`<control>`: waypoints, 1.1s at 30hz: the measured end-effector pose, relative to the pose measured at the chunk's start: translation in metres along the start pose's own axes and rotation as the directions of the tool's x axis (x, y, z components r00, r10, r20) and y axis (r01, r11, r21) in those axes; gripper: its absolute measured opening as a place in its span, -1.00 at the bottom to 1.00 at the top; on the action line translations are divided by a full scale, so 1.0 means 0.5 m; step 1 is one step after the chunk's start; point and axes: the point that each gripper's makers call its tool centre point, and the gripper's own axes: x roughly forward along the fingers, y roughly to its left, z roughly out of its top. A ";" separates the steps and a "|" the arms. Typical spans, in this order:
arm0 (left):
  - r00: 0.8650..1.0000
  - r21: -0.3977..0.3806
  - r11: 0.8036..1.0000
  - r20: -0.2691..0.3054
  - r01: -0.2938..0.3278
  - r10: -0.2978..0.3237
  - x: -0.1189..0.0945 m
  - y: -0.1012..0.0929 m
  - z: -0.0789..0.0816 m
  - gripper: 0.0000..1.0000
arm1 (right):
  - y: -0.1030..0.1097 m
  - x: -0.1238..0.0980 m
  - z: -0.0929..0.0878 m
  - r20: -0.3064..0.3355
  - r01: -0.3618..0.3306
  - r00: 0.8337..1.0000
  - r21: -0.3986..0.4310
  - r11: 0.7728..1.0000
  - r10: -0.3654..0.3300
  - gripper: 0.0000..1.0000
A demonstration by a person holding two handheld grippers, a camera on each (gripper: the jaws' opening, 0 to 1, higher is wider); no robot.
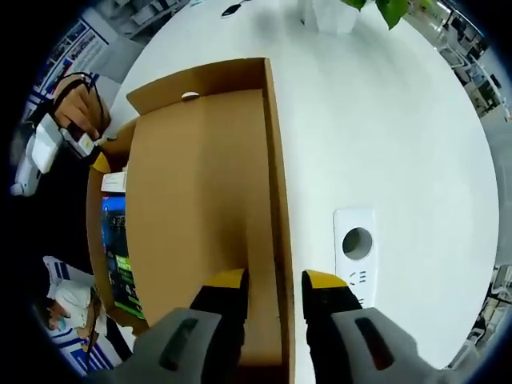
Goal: Operate the shoe box by opening the lid, removing the specified soft item, and placing it in the target area until the item is outside and the box remains undamaged.
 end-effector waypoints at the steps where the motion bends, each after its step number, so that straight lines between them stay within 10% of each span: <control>1: 1.000 0.000 1.000 0.000 0.000 0.000 0.000 0.000 0.000 -0.94 | -0.001 -0.002 0.003 0.002 0.004 1.000 0.006 1.000 -0.004 -0.39; 33: 1.000 -0.003 1.000 -0.015 -0.011 0.011 0.001 0.002 -0.005 -0.94 | 0.049 -0.103 0.056 0.138 0.134 0.981 0.030 0.990 -0.137 -0.16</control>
